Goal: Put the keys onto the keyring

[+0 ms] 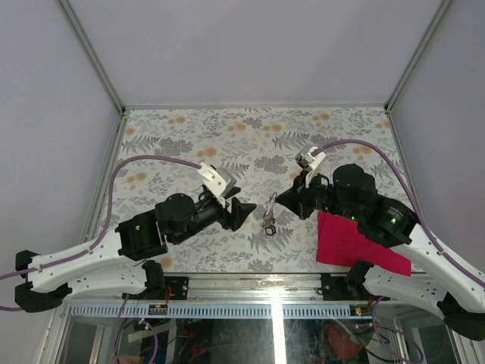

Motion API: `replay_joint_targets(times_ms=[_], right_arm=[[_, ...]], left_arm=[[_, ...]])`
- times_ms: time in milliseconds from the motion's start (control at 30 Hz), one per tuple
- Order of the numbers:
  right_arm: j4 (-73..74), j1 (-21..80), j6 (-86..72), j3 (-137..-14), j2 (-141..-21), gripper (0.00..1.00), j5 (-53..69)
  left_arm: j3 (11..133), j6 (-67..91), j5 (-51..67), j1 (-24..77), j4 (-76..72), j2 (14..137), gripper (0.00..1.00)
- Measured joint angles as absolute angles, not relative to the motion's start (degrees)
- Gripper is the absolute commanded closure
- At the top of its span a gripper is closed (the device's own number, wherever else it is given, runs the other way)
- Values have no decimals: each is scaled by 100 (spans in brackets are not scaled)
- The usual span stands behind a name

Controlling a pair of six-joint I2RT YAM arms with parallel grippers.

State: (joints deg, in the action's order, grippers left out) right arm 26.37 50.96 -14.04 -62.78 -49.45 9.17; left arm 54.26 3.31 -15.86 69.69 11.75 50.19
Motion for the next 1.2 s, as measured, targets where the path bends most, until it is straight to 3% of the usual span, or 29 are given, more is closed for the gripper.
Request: replay_joint_targets(times_ms=[100, 267, 700, 833, 1200], right_arm=[[2825, 5096, -1417, -6278, -4945, 100, 690], [2904, 5096, -1463, -6272, -4945, 100, 495], [2982, 5096, -1634, -5999, -4945, 100, 405], [3015, 5096, -1656, -5924, -4943, 100, 410], [3013, 5096, -1636, -5763, -4842, 100, 408]], left_arm=[[5371, 864, -2134, 6956, 1540, 4829, 30], [5098, 1997, -2630, 6453, 2331, 4569, 28], [4117, 4069, -2123, 2945, 3701, 4759, 16], [3732, 4379, -1741, 1935, 3717, 5172, 1], [3673, 4803, -1737, 1238, 3723, 6149, 1]])
